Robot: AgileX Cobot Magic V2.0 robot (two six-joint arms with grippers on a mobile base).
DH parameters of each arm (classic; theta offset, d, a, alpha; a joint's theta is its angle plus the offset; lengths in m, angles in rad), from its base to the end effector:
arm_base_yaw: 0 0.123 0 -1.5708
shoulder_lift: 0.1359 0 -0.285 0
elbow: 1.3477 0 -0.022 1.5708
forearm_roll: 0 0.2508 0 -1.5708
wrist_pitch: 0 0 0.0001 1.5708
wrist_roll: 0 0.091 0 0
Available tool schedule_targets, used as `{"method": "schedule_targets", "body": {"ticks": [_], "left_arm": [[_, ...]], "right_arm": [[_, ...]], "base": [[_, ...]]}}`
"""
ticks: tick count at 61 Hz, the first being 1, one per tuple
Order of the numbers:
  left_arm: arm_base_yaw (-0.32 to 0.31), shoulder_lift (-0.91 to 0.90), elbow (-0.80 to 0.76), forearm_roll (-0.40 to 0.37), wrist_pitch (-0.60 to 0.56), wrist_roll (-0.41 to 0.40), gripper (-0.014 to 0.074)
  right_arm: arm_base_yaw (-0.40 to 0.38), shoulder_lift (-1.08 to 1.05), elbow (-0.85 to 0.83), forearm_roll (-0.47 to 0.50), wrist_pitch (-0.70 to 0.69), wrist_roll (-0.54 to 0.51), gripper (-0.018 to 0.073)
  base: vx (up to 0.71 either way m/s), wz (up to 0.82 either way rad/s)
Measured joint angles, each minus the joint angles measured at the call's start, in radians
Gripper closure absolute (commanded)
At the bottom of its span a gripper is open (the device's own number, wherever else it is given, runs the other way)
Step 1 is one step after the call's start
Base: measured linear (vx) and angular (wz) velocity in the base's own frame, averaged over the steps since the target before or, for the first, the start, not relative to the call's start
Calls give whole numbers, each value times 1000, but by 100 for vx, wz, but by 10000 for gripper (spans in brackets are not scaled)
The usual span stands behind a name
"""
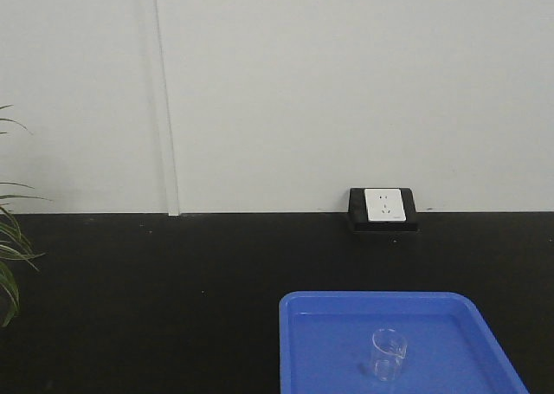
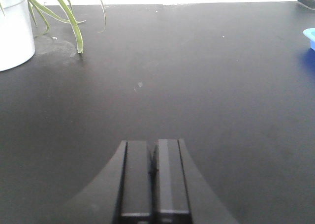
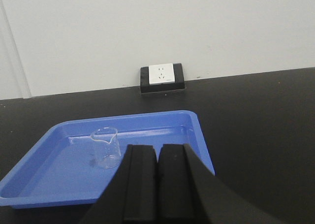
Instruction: Move beaker to silver tray on left bench
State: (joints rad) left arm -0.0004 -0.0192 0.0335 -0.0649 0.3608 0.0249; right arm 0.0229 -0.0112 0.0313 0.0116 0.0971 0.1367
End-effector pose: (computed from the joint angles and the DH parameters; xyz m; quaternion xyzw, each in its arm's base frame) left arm 0.0527 -0.0021 0.1705 -0.0073 0.8010 -0.0200 0.5983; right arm 0.0569 0.0014 0.1944 0.0446 0.7162 0.0599 0.6938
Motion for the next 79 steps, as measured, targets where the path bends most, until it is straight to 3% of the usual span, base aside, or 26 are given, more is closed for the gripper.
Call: {"method": "schedule_targets", "body": {"ticks": [30, 48, 62, 79], "left_arm": [[0, 0, 0, 0, 0, 0, 595], [0, 0, 0, 0, 0, 0, 595], [0, 0, 0, 0, 0, 0, 595], [0, 0, 0, 0, 0, 0, 595]], "right_arm": [[0, 0, 0, 4, -29, 2, 571], [0, 0, 0, 15, -280, 26, 571], [0, 71, -99, -43, -220, 9, 570], [0, 377, -320, -78, -173, 3, 556]], "base": [[0, 0], [0, 0], [0, 0], [0, 0]]}}
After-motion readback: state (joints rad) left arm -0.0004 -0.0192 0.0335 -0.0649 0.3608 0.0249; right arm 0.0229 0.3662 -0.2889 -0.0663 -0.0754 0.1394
